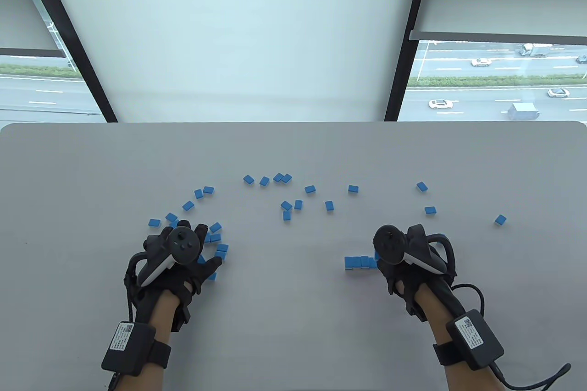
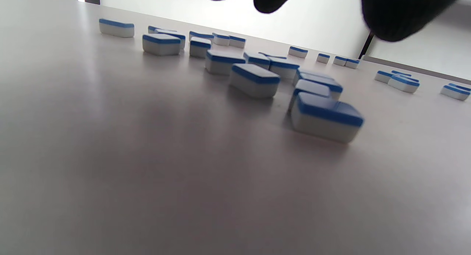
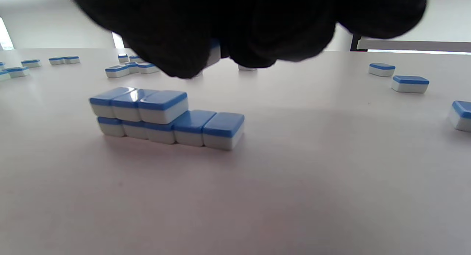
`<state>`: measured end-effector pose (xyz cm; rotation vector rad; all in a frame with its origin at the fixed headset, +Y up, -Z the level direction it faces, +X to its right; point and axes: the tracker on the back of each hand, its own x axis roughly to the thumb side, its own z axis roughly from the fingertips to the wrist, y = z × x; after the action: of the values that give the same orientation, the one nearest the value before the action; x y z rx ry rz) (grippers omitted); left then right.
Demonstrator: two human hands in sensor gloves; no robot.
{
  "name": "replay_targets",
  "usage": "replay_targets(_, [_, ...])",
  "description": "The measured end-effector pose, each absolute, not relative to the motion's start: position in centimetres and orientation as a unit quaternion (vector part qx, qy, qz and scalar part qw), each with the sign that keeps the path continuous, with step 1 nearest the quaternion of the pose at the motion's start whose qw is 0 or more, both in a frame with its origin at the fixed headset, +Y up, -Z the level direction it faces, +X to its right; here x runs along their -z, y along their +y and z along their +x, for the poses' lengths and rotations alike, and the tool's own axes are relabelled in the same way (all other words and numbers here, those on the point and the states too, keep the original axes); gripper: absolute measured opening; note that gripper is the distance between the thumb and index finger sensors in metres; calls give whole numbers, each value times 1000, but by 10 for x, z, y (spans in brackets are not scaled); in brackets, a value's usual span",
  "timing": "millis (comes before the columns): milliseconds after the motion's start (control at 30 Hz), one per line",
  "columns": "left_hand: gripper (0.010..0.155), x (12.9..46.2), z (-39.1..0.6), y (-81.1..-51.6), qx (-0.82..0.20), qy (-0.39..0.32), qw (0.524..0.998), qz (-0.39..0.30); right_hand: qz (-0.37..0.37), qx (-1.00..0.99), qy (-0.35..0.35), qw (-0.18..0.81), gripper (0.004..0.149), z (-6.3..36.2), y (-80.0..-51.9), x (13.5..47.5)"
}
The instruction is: Build mahjong tile wall
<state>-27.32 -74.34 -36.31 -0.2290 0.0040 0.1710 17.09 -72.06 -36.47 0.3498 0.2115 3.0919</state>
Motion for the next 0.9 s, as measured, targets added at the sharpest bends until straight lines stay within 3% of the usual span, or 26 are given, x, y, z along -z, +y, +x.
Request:
replay_targets(533, [86,363,-274,-744,-86,2,990,-112,116,-988,92,-32,57,160,-741,368])
replay_targets(667, [86,363,-274,-744,-86,2,990,-113,106,-990,89,2,61,170,-731,368])
replay_targets(900, [86,364,-274,-743,-89,0,990,-111,39,-998,1,53,61,219,-699,367])
